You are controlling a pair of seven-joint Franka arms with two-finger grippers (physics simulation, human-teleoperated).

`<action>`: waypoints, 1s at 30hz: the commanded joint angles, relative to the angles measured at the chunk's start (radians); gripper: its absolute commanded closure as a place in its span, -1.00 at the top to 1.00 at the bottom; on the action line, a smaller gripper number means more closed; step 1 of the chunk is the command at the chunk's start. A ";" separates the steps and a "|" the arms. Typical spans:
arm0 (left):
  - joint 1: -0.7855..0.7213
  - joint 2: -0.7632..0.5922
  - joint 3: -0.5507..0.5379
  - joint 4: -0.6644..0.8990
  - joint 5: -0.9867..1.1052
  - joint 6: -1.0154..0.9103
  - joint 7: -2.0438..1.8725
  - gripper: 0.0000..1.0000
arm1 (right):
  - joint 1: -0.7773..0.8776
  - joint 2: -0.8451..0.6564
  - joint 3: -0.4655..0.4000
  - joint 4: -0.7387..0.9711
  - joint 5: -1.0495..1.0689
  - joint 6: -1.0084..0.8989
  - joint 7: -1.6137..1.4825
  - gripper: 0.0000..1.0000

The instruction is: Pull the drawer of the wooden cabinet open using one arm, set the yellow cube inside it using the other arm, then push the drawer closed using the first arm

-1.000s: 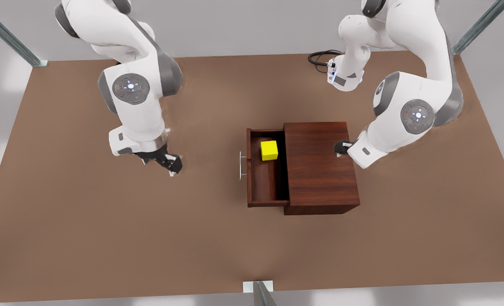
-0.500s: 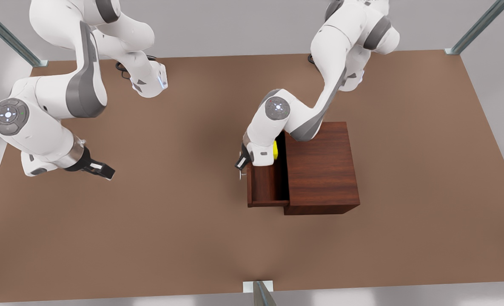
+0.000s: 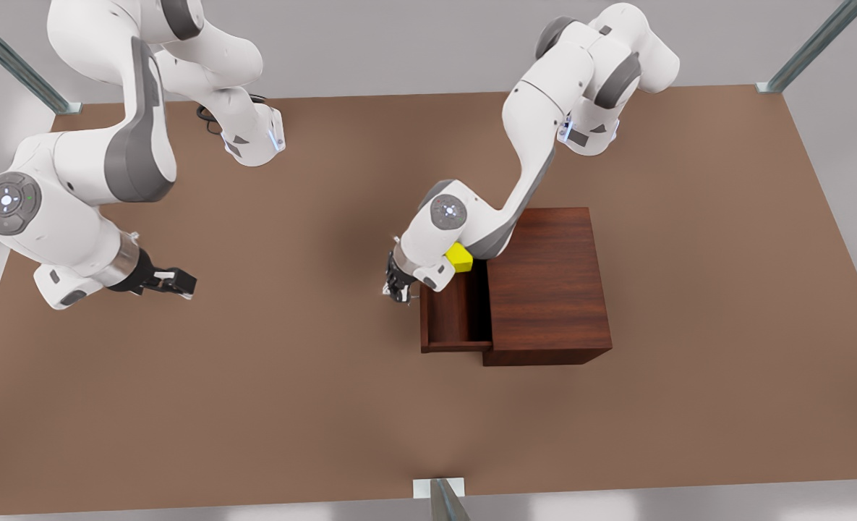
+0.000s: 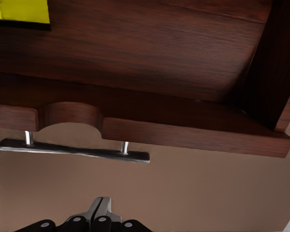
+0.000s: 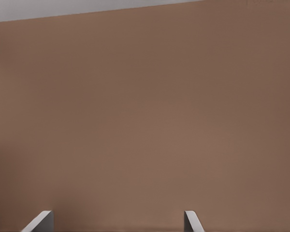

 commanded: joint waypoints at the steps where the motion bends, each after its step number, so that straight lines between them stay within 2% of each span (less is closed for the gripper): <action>1: 0.006 -0.001 0.003 -0.001 0.001 -0.166 -0.029 -0.57 | -0.001 -0.001 -0.001 0.000 0.008 -0.002 -0.180 1.00; 6: 0.035 -0.023 0.003 -0.001 0.001 -0.275 0.091 -0.57 | -0.015 -0.001 0.002 -0.006 0.008 -0.004 -0.183 1.00; 30: 0.210 -0.054 0.004 -0.002 0.001 -0.514 0.439 -0.57 | -0.012 -0.001 0.007 -0.003 0.008 -0.004 -0.181 1.00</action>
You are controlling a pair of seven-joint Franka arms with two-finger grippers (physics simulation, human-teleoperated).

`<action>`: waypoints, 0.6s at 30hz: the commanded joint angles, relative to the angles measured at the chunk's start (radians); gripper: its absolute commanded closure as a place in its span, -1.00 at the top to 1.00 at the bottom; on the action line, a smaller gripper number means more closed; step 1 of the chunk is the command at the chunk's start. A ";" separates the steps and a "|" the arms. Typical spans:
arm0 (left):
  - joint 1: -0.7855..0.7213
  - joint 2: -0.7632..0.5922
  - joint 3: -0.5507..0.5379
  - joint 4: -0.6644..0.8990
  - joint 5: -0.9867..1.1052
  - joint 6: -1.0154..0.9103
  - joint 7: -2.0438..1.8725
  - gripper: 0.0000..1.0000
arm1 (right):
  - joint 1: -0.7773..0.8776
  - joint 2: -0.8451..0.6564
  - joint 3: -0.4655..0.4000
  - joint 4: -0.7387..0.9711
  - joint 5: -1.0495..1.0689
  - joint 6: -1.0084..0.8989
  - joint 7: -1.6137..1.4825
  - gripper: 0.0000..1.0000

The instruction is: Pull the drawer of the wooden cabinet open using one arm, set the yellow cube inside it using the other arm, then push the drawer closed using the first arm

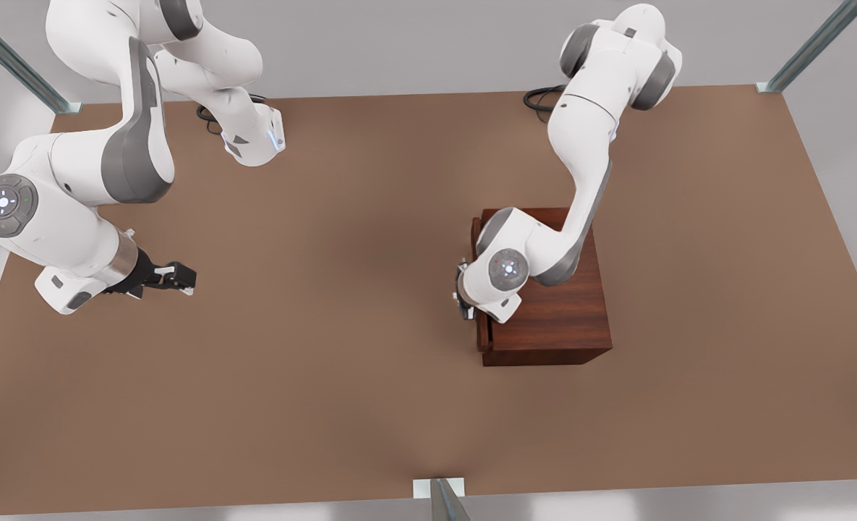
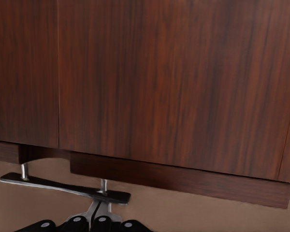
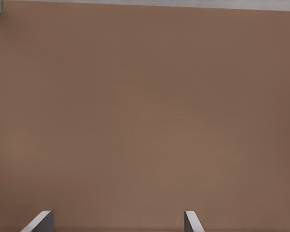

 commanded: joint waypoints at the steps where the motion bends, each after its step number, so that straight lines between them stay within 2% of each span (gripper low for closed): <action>1: 0.008 -0.007 0.001 0.001 0.000 -0.068 0.235 -0.57 | 0.001 -0.001 0.000 0.000 0.001 0.000 -0.034 1.00; 6: 0.008 -0.022 0.024 0.002 0.001 -0.120 0.295 -0.57 | 0.000 -0.001 0.000 0.002 -0.002 0.010 -0.037 1.00; 10: 0.008 -0.021 0.032 0.001 0.017 -0.131 0.309 -0.57 | 0.006 0.010 0.001 0.002 -0.010 0.098 -0.037 1.00; 16: 0.004 -0.053 0.026 0.013 0.018 -0.156 0.266 -0.57 | 0.006 0.010 0.001 0.002 -0.010 0.096 -0.037 1.00; 17: 0.002 -0.087 0.026 0.051 -0.048 -0.234 0.238 -0.08 | 0.006 0.010 0.001 0.001 -0.010 0.095 -0.039 1.00; 18: 0.005 -0.093 0.021 0.108 -0.077 -0.303 0.214 1.00 | 0.006 0.010 0.001 0.002 -0.010 0.095 -0.037 1.00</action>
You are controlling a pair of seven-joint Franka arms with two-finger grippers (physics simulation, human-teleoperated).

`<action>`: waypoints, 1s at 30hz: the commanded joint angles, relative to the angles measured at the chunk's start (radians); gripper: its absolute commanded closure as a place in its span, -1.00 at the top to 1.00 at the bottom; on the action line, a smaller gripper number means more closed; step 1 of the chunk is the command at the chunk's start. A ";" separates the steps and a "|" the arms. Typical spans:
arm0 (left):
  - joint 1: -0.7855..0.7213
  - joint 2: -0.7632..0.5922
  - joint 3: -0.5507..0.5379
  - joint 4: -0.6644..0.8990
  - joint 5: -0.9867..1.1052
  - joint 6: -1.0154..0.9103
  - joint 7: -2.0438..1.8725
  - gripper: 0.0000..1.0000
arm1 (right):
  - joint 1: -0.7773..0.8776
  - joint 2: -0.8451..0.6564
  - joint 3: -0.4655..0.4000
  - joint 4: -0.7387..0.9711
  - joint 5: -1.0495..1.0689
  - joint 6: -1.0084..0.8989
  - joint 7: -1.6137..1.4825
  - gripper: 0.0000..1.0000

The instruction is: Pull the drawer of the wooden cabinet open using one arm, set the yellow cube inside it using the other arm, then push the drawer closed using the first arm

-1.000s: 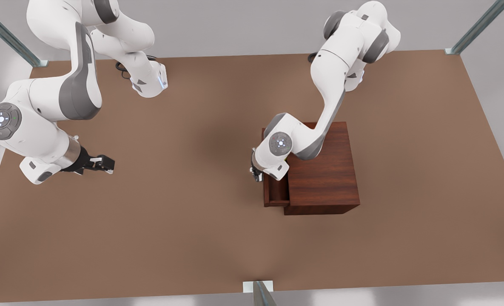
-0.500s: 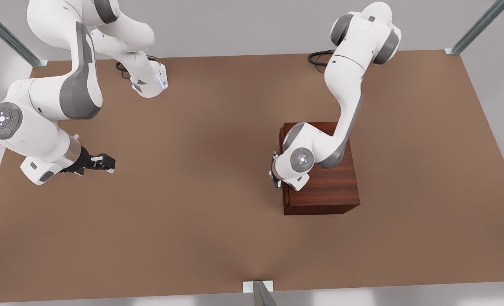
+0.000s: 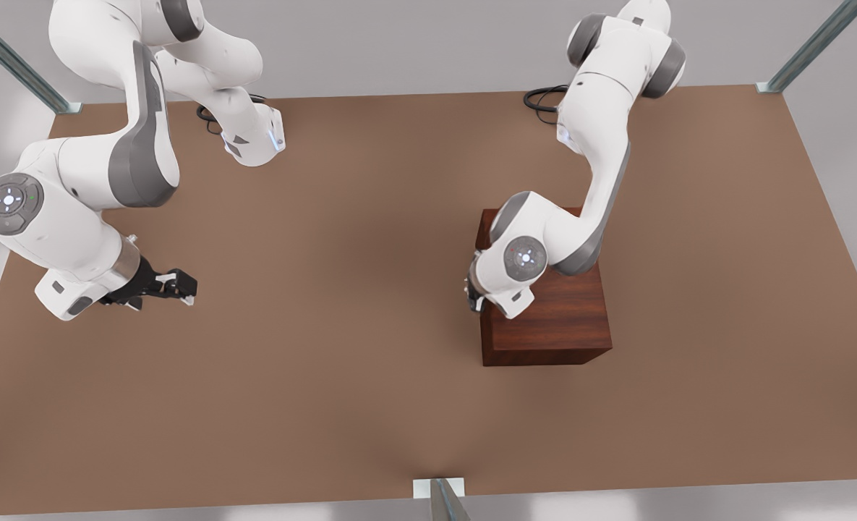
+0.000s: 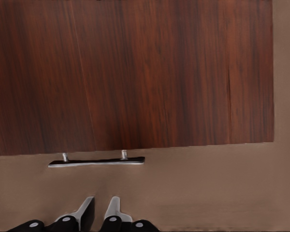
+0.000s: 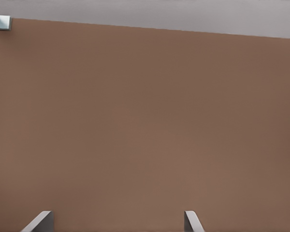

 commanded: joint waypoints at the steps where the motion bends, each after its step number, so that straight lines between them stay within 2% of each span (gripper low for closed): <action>1: 0.005 -0.037 0.000 0.043 -0.082 -0.165 0.035 1.00 | 0.001 -0.001 0.000 0.001 0.000 0.013 -0.014 1.00; 3: 0.063 -0.096 -0.001 0.046 -0.088 -0.222 0.176 1.00 | -0.001 -0.001 0.000 0.001 0.002 0.013 -0.016 1.00; 4: 0.110 -0.122 0.002 0.048 -0.044 -0.263 0.440 1.00 | 0.001 -0.001 0.000 -0.001 0.002 0.013 -0.014 1.00; 5: 0.190 -0.154 0.005 0.048 0.048 -0.300 0.918 1.00 | 0.001 -0.001 0.000 0.001 0.002 0.013 -0.016 1.00; 8: 0.425 -0.203 0.009 0.054 0.103 -0.316 1.869 1.00 | 0.002 -0.001 0.000 -0.001 0.002 0.013 -0.014 1.00; 9: 0.454 -0.214 0.006 0.054 0.109 -0.316 1.987 1.00 | 0.002 -0.001 0.001 0.001 0.003 0.013 -0.014 1.00; 11: 0.460 -0.300 -0.026 0.041 0.255 -0.316 2.018 1.00 | 0.002 -0.003 0.001 0.001 0.003 0.013 -0.014 1.00; 13: 0.465 -0.317 -0.031 0.028 0.255 -0.311 2.037 1.00 | 0.002 -0.003 0.001 0.001 0.005 0.011 -0.014 1.00; 19: 0.457 -0.283 -0.029 0.040 0.268 -0.242 2.034 1.00 | -0.001 -0.001 0.001 0.001 0.006 0.011 -0.014 1.00; 30: 0.456 -0.283 -0.031 0.040 0.264 -0.254 2.031 1.00 | 0.001 -0.001 0.001 0.001 0.006 0.010 -0.014 1.00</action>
